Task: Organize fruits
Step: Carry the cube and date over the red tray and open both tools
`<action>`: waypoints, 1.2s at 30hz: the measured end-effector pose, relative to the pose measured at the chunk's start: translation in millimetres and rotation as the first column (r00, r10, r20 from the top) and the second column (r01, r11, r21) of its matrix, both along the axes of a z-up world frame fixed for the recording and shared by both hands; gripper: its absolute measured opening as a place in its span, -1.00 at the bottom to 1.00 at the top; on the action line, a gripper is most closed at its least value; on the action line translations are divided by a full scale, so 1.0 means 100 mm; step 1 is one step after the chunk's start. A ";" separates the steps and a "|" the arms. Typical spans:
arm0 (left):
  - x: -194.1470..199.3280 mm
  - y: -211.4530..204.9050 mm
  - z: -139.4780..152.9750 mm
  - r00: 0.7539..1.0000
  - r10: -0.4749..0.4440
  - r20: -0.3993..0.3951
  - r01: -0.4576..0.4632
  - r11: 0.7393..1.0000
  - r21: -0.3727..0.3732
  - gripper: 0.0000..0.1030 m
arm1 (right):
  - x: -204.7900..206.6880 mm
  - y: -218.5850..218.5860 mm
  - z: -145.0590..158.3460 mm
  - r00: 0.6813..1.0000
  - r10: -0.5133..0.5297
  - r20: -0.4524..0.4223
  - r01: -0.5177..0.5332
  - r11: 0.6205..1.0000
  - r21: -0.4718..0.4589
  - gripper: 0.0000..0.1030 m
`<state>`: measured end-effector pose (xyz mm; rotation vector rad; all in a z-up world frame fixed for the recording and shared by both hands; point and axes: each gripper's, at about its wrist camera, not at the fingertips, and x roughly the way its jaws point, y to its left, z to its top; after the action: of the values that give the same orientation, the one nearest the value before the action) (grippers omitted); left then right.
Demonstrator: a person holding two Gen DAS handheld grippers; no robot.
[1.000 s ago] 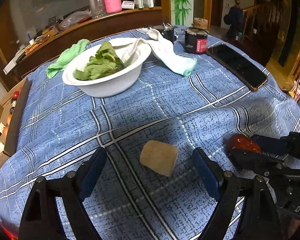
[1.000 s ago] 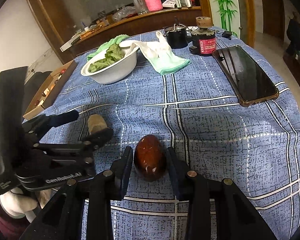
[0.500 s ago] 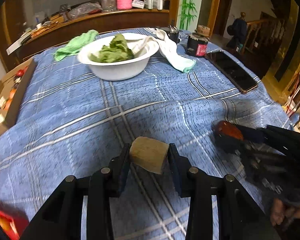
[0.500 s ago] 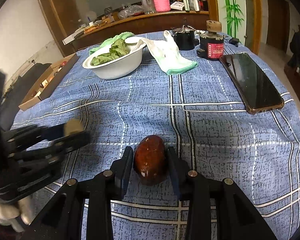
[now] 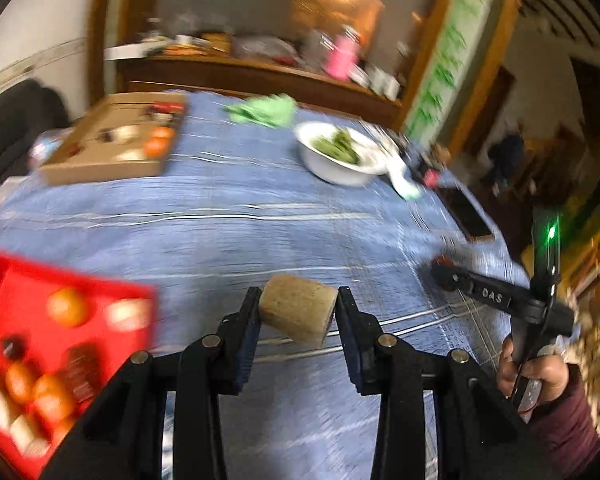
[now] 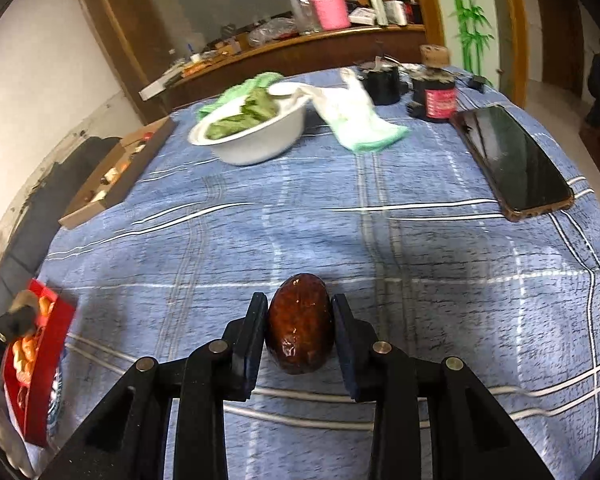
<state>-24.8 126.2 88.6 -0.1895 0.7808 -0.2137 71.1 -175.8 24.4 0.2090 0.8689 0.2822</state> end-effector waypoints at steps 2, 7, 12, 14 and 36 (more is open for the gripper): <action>-0.21 0.34 0.07 0.997 0.071 0.016 -0.071 0.997 -0.023 -0.31 | -0.05 0.09 0.05 1.000 0.015 0.002 -0.015 1.000 0.005 -0.33; -0.69 1.24 0.09 0.965 0.261 0.020 -0.260 0.965 -0.039 -0.30 | -0.35 0.55 0.28 0.992 0.128 0.006 -0.128 0.991 0.041 -0.32; -0.93 1.88 -0.02 0.912 0.411 0.005 -0.410 0.911 -0.049 -0.30 | -0.66 1.31 0.52 0.955 0.295 0.019 -0.296 0.953 0.070 -0.32; -1.00 2.02 -0.10 0.893 0.451 0.002 -0.450 0.893 -0.021 -0.30 | -0.77 1.60 0.57 0.937 0.350 0.018 -0.350 0.934 0.075 -0.31; -1.27 2.22 -0.46 0.900 0.435 -0.043 -0.432 0.900 0.052 0.22 | -0.58 3.92 0.23 0.843 0.528 -0.106 -0.531 0.847 -0.007 -0.29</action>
<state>-152.1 348.6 42.3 -0.3262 0.7755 0.2325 13.2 215.9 47.5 -0.0607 1.0230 0.7810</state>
